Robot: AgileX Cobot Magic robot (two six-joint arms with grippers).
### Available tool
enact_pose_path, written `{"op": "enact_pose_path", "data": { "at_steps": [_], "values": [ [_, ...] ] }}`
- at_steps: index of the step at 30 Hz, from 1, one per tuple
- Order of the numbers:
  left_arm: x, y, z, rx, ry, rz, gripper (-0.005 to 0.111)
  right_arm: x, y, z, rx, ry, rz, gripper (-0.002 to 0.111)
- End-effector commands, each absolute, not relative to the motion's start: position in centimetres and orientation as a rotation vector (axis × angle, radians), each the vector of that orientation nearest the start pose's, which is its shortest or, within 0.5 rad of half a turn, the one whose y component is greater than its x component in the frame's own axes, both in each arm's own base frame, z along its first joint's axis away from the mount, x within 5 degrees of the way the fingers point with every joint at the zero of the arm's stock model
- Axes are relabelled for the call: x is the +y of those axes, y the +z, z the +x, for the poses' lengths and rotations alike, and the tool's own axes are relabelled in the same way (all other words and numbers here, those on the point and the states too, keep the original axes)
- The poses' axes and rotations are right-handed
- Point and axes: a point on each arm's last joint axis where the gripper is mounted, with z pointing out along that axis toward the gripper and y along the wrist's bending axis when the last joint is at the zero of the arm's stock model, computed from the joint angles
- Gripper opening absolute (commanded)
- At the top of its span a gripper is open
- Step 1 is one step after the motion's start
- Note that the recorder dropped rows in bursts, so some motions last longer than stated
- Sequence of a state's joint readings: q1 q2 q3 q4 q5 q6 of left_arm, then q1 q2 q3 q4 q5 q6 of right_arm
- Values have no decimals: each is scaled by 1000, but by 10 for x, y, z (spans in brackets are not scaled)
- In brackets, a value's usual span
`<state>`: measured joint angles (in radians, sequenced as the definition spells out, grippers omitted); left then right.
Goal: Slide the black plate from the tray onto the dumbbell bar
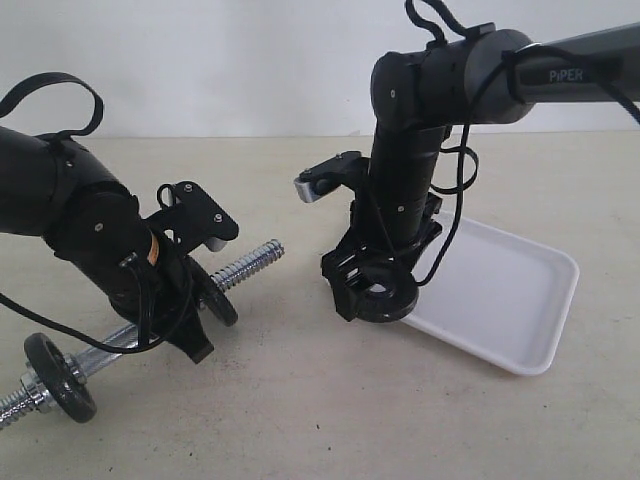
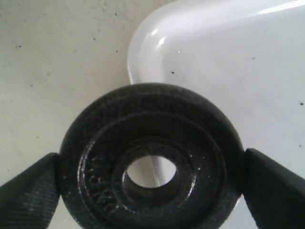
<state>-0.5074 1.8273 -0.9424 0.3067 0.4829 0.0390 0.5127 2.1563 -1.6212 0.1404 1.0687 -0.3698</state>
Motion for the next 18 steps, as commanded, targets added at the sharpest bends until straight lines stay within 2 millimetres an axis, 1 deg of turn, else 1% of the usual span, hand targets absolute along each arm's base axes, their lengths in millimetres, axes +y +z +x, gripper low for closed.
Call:
{"op": "enact_pose_path", "data": {
  "at_steps": [1, 4, 7, 10, 18],
  "values": [
    [-149, 144, 291, 2585, 147, 1078, 4, 219, 166, 370, 2789, 208, -1272, 0],
    [-149, 144, 291, 2585, 147, 1078, 4, 219, 160, 370, 2792, 206, -1298, 0],
    [-149, 144, 290, 2588, 150, 1079, 4, 220, 146, 371, 2822, 207, -1324, 0],
    [-149, 144, 290, 2588, 150, 1079, 4, 220, 139, 371, 2828, 212, -1332, 0],
    [-150, 144, 291, 2578, 144, 1077, 4, 222, 139, 372, 2773, 235, -1393, 0]
  ]
}}
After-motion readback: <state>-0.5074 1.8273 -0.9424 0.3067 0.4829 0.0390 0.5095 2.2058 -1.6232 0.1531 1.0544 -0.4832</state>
